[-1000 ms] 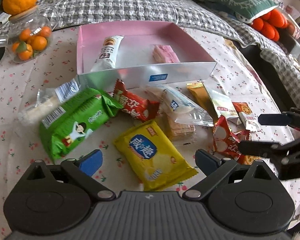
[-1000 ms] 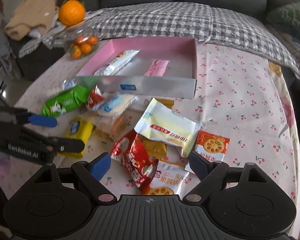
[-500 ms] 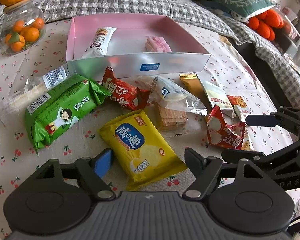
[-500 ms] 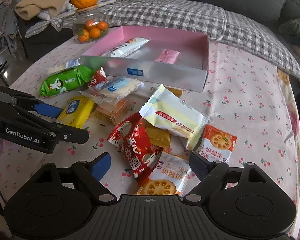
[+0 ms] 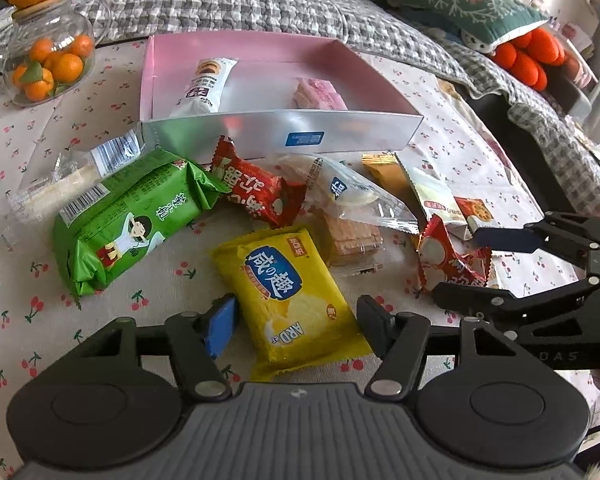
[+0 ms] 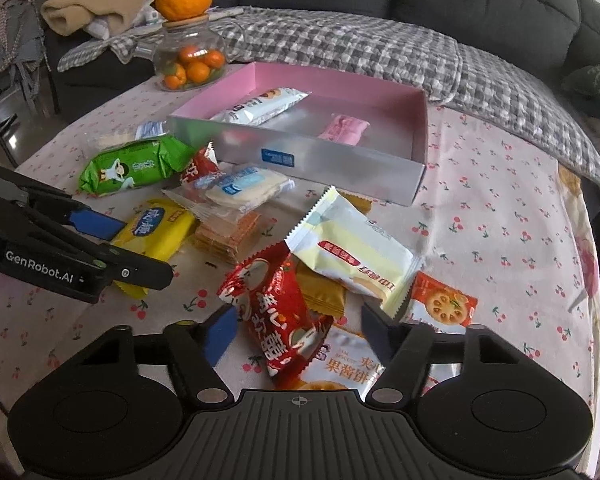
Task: Organize snacks
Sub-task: 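Grasp the yellow cracker pack with the left gripper while the right grasps the red candy pack, then lower both packs into the pink box beside the others and open both grippers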
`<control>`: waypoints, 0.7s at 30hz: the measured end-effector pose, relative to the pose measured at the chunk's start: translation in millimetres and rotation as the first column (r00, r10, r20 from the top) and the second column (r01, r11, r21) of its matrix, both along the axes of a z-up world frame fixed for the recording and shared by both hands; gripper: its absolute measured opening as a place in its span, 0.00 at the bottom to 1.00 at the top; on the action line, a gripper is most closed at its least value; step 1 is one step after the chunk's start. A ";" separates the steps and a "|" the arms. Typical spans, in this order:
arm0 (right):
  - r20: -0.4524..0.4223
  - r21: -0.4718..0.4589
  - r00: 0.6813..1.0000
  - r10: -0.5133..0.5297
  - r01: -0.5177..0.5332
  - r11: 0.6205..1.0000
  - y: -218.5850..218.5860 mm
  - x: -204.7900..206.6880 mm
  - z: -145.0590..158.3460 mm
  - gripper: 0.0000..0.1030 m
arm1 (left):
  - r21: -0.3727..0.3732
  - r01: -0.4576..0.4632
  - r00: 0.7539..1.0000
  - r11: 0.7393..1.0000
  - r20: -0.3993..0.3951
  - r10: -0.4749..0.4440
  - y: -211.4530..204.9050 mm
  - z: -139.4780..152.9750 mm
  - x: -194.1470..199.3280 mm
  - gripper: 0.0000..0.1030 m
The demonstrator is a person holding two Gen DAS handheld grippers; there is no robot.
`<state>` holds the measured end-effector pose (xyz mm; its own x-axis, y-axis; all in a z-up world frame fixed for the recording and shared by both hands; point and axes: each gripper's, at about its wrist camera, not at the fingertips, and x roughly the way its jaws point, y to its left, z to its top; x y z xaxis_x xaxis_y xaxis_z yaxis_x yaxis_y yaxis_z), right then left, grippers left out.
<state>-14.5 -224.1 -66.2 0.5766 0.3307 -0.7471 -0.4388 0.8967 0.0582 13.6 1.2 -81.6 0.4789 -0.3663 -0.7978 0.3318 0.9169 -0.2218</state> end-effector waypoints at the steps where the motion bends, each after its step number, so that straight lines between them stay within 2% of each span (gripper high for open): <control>1: -0.001 -0.002 1.000 0.004 -0.004 1.000 1.3 -0.1 -0.2 0.56 | 0.002 0.002 1.000 1.000 -0.001 -0.002 -0.1 0.0 0.0 0.58; 3: -0.006 -0.004 1.000 0.020 -0.020 1.000 4.0 -0.4 -0.7 0.40 | 0.009 0.007 1.000 1.000 -0.002 -0.007 -0.5 0.5 -0.7 0.56; 8: -0.020 -0.011 0.999 0.034 -0.035 0.999 7.6 -1.4 -0.7 0.31 | 0.004 0.012 1.000 1.000 -0.024 -0.012 2.1 2.5 0.6 0.50; 15: -0.074 0.087 0.997 -0.019 0.026 0.996 -5.8 3.5 7.7 0.31 | -0.004 0.021 0.999 1.000 -0.046 -0.021 5.5 7.0 -0.5 0.48; 21: -0.071 0.099 0.997 -0.036 0.043 0.994 -6.3 3.2 14.2 0.31 | -0.018 0.040 0.998 0.999 -0.046 -0.041 11.0 12.3 -3.2 0.47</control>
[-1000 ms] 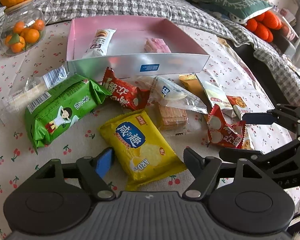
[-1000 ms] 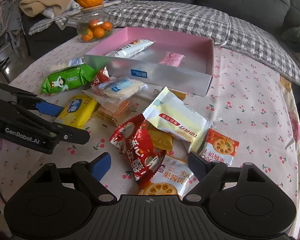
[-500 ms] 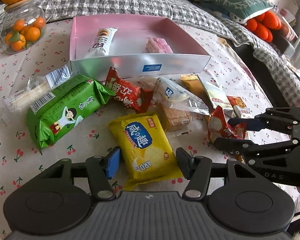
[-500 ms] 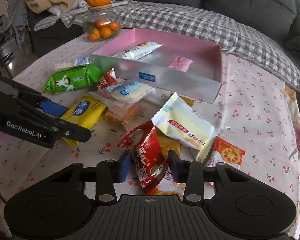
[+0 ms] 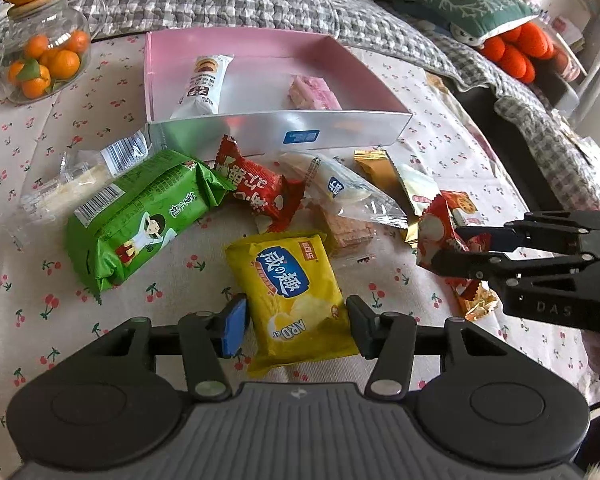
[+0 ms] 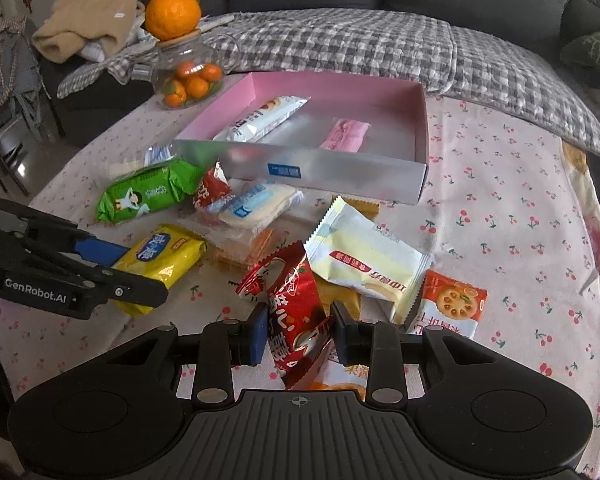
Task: Organize snacks
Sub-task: 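Lower both packs into the pink box beside the others and open both grippers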
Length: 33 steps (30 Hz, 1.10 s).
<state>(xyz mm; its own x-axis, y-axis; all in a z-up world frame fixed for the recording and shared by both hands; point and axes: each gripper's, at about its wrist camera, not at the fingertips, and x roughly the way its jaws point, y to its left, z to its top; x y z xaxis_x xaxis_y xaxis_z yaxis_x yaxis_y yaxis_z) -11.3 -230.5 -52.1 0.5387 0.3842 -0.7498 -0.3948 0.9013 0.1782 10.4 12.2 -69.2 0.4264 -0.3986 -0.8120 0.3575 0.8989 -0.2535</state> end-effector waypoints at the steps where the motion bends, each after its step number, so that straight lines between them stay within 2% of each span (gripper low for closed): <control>1: 0.000 0.003 1.000 -0.002 0.002 1.000 0.1 0.0 1.2 0.31 | -0.003 0.001 1.000 1.000 -0.002 -0.001 1.0 0.8 -0.1 0.47; 14: -0.007 0.075 0.997 -0.076 0.076 0.994 -6.9 9.7 22.7 0.31 | -0.071 -0.006 1.000 0.997 -0.006 0.006 21.7 19.4 -3.5 0.47; 24: 0.000 0.143 0.988 -0.154 0.153 0.978 -12.4 32.9 42.1 0.31 | -0.132 -0.027 0.998 0.991 0.052 0.034 27.9 43.6 3.1 0.47; 33: -0.022 0.199 0.970 -0.242 0.242 0.950 -22.2 62.1 46.9 0.31 | -0.171 -0.081 0.992 0.982 0.085 0.097 30.4 54.6 25.4 0.47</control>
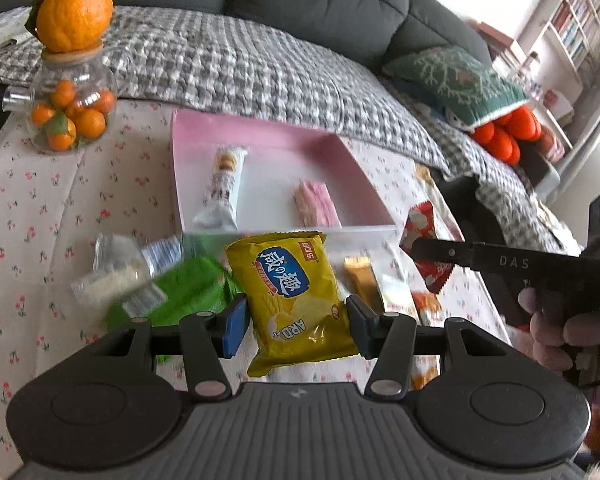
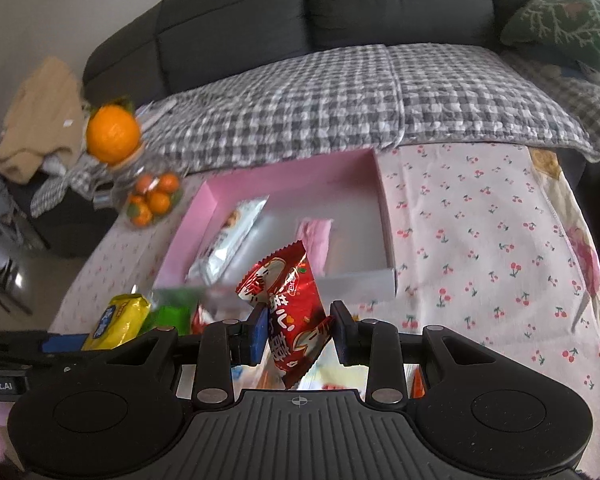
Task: Organize snacks
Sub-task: 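Lower both packs into the pink box beside the others and open both grippers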
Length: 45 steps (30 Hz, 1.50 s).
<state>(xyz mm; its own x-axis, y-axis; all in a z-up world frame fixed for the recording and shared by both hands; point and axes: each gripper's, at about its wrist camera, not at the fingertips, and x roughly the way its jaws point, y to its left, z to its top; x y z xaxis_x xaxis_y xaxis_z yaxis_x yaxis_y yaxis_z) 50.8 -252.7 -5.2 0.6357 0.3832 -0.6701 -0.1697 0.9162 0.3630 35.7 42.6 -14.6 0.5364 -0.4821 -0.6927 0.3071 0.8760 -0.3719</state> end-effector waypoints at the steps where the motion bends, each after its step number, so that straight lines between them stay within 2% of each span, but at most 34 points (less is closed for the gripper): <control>1: -0.001 0.006 1.000 -0.008 0.008 1.000 -1.0 2.9 0.0 0.31 | -0.003 -0.006 1.000 1.000 0.002 0.006 0.0 0.6 4.0 0.47; 8: -0.043 0.082 0.997 -0.071 0.074 0.994 -11.0 30.8 -5.8 0.31 | 0.012 -0.029 0.999 1.000 0.041 0.028 -10.8 -1.0 31.8 0.47; 16: -0.081 0.161 0.983 -0.165 0.176 0.971 -22.6 65.6 -18.3 0.31 | 0.064 -0.029 0.996 0.998 0.085 0.023 -33.0 -12.8 65.6 0.47; 25: -0.093 0.112 0.971 -0.219 0.228 0.967 -15.3 94.4 -36.8 0.32 | 0.065 -0.112 0.991 0.992 0.080 0.106 -49.2 -29.9 98.9 0.47; 34: -0.102 0.079 0.971 -0.216 0.224 0.971 -2.7 106.2 -52.7 0.32 | 0.159 -0.122 0.991 0.980 0.081 0.111 -65.5 -53.0 107.3 0.48; 40: -0.104 0.073 0.973 -0.207 0.215 0.974 0.8 108.6 -55.8 0.33 | 0.181 -0.110 0.991 0.977 0.099 0.093 -69.2 -55.6 105.8 0.48; 43: -0.098 0.074 0.972 -0.214 0.222 0.972 -0.9 108.2 -55.1 0.35 | 0.194 -0.106 0.991 0.975 0.107 0.086 -71.2 -56.2 104.8 0.48; 44: -0.101 0.084 0.972 -0.213 0.221 0.972 -2.4 108.4 -54.7 0.35 | 0.195 -0.107 0.990 0.975 0.110 0.087 -71.2 -56.7 105.8 0.51; 45: -0.108 0.098 0.971 -0.211 0.222 0.970 -3.9 108.2 -54.6 0.42 | 0.195 -0.107 0.990 0.975 0.108 0.087 -71.2 -56.8 106.2 0.54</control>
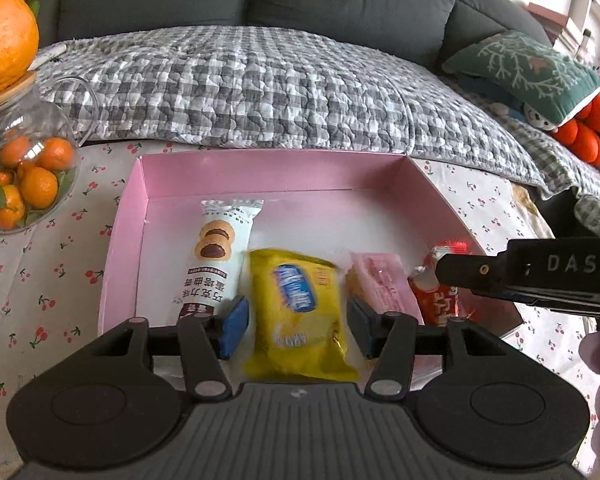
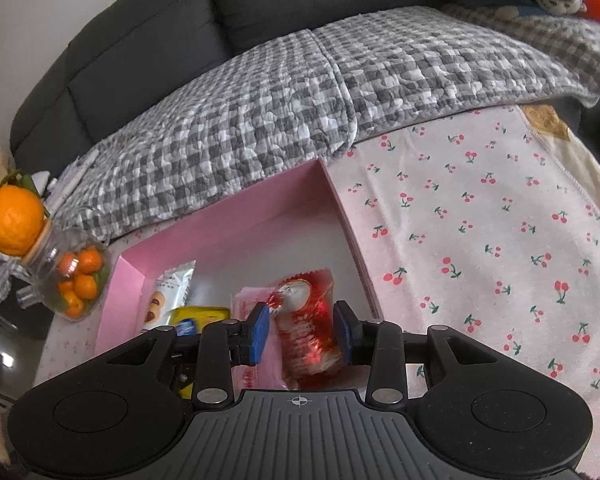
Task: Organize snacks
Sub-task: 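Lower both packs into the pink box beside the others and open both grippers, then withdraw both grippers from the box toward the remaining snacks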
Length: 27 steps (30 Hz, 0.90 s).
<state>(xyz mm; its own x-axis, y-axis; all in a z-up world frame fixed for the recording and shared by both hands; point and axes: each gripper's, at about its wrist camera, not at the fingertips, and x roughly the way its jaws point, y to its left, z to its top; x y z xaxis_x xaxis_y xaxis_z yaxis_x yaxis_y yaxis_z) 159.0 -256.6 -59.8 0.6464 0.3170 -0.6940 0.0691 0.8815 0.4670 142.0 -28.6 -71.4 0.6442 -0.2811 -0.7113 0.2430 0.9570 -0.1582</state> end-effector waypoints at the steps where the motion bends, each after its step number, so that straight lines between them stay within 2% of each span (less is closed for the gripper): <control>1: -0.001 0.012 1.000 -0.003 0.003 1.000 -1.5 0.2 0.2 0.47 | -0.003 0.002 1.000 1.000 0.000 -0.002 0.2 0.1 0.1 0.59; 2: 0.001 0.022 1.000 -0.009 0.009 1.000 -2.8 -0.5 0.8 0.54 | -0.006 0.002 1.000 1.000 0.003 -0.002 0.7 0.9 -0.7 0.64; 5: 0.007 0.038 1.000 -0.017 0.016 0.999 -5.0 -1.8 4.0 0.56 | -0.005 0.005 1.000 1.000 0.008 -0.004 0.1 2.0 0.3 0.74; 8: 0.014 0.048 1.000 -0.021 0.020 0.999 -5.7 -3.5 7.9 0.64 | -0.004 0.016 1.000 1.000 0.011 -0.016 -0.8 3.5 -1.5 0.82; 14: 0.018 0.053 1.000 -0.021 0.020 0.998 -6.2 -9.6 15.5 0.71 | -0.005 0.026 1.000 1.000 0.011 -0.026 2.4 11.5 -8.9 0.95; 20: 0.028 0.038 1.000 -0.012 0.011 0.999 -7.5 -19.8 25.9 0.78 | 0.013 0.032 0.999 0.999 0.014 -0.032 5.5 20.5 -22.6 0.99; 27: 0.020 -0.025 1.000 0.007 -0.007 1.000 -5.4 -33.7 38.6 0.79 | 0.066 0.056 0.998 0.996 0.010 -0.056 9.8 25.2 -38.3 0.99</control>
<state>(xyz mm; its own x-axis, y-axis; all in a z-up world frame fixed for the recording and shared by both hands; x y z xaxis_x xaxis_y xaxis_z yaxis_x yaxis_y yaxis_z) 125.3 -262.0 -21.1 0.6580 0.3043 -0.6888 0.0539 0.8933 0.4462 103.7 -18.8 -46.2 0.6375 -0.2700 -0.7216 0.2981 0.9501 -0.0921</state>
